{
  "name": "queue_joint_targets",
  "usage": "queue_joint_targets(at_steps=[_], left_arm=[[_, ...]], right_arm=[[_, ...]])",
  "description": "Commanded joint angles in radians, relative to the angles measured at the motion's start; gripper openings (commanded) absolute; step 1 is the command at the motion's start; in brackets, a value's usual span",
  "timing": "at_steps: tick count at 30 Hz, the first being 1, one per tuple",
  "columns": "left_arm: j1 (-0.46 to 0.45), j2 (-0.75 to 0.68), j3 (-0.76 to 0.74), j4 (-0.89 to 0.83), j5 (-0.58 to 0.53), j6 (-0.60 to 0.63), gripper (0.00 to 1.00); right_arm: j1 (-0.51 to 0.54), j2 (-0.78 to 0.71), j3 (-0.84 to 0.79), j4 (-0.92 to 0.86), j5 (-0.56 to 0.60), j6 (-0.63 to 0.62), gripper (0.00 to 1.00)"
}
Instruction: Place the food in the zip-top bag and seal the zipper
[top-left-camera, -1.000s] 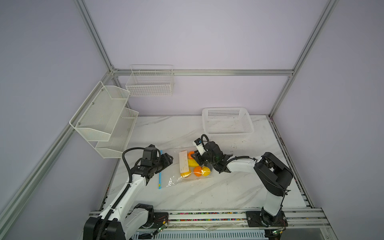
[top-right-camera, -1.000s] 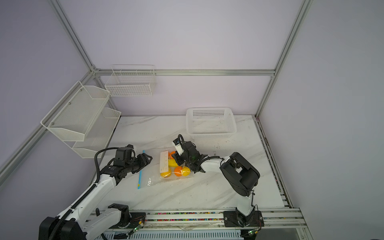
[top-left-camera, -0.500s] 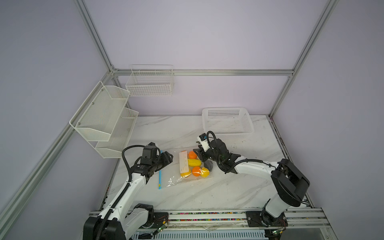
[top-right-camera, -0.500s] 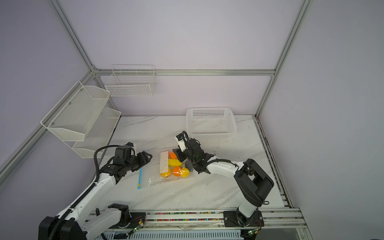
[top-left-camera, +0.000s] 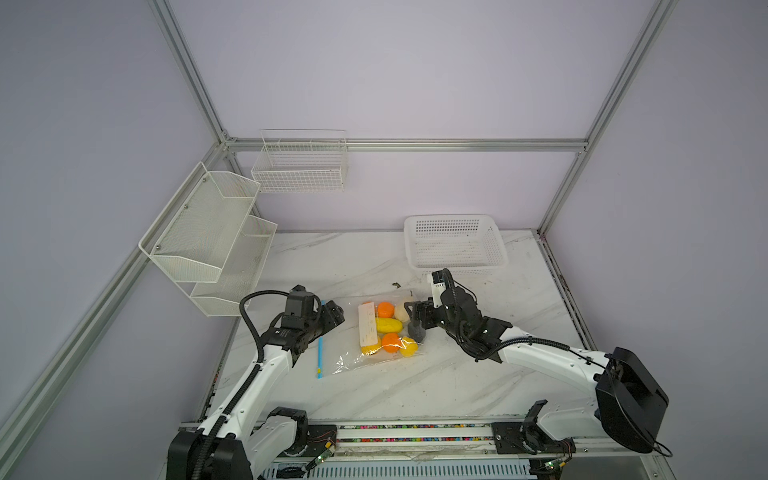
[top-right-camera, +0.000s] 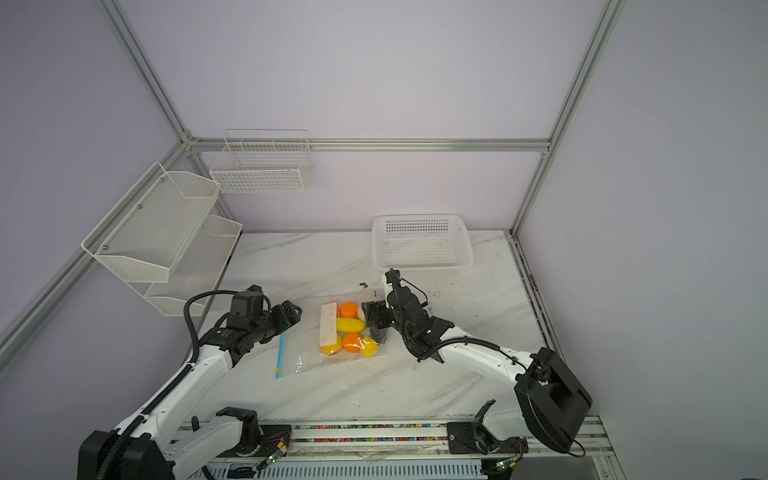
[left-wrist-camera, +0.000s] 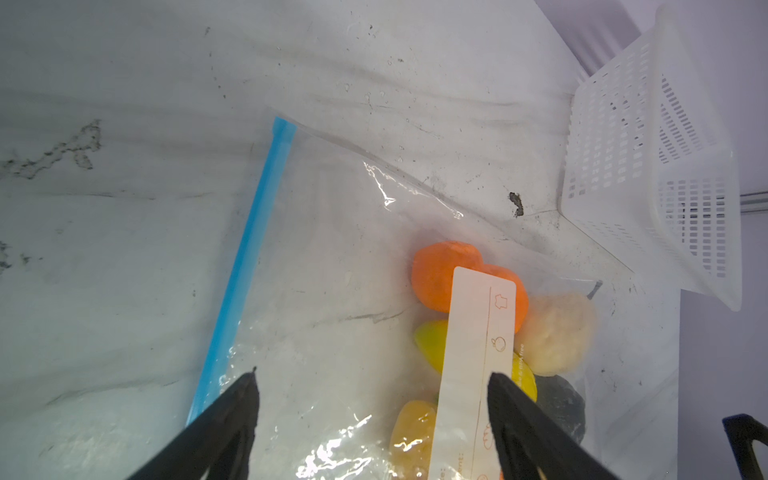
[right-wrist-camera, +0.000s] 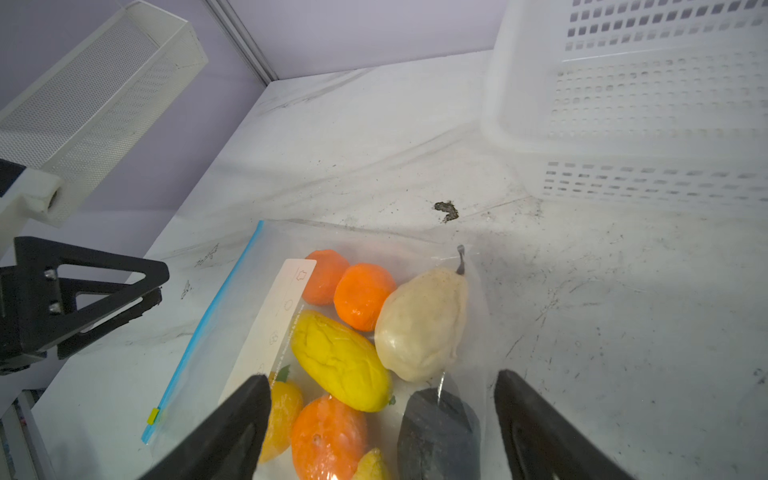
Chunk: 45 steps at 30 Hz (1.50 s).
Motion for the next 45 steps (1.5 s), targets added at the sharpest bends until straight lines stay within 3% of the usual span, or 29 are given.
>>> queue_joint_targets(at_steps=[1,6,11,14,17,21,26,33,38,45], left_arm=[[0.006,0.037,0.078,0.042,0.058,0.018,0.85],[0.006,0.035,0.108,0.044,-0.006,0.072,0.85],[0.007,0.025,0.153,0.052,-0.072,0.144,0.87],[0.003,0.01,0.174,0.055,-0.118,0.17,0.9],[-0.011,-0.016,0.177,0.063,-0.223,0.19,1.0],[-0.02,-0.039,0.169,0.079,-0.301,0.209,1.0],[-0.061,-0.065,0.148,0.093,-0.442,0.246,1.0],[-0.061,-0.107,-0.028,0.332,-0.627,0.293,1.0],[-0.042,-0.124,-0.183,0.603,-0.628,0.486,1.0],[-0.006,0.019,-0.141,0.626,-0.688,0.548,1.0]], right_arm=[[-0.02,-0.01,-0.007,-0.003,0.032,0.012,0.87],[-0.047,-0.096,-0.078,0.14,0.148,-0.136,0.9],[-0.069,-0.193,-0.194,0.432,0.316,-0.365,0.9],[-0.084,-0.166,-0.202,0.534,0.409,-0.476,0.92],[-0.105,-0.097,-0.177,0.568,0.496,-0.558,0.95],[-0.174,-0.011,-0.178,0.634,0.513,-0.671,0.97],[-0.291,0.075,-0.211,0.717,0.453,-0.645,0.97],[-0.393,0.207,-0.255,0.914,0.44,-0.623,0.97],[-0.447,0.266,-0.294,1.015,0.376,-0.631,0.96],[-0.467,0.375,-0.343,1.22,0.426,-0.645,0.94]])
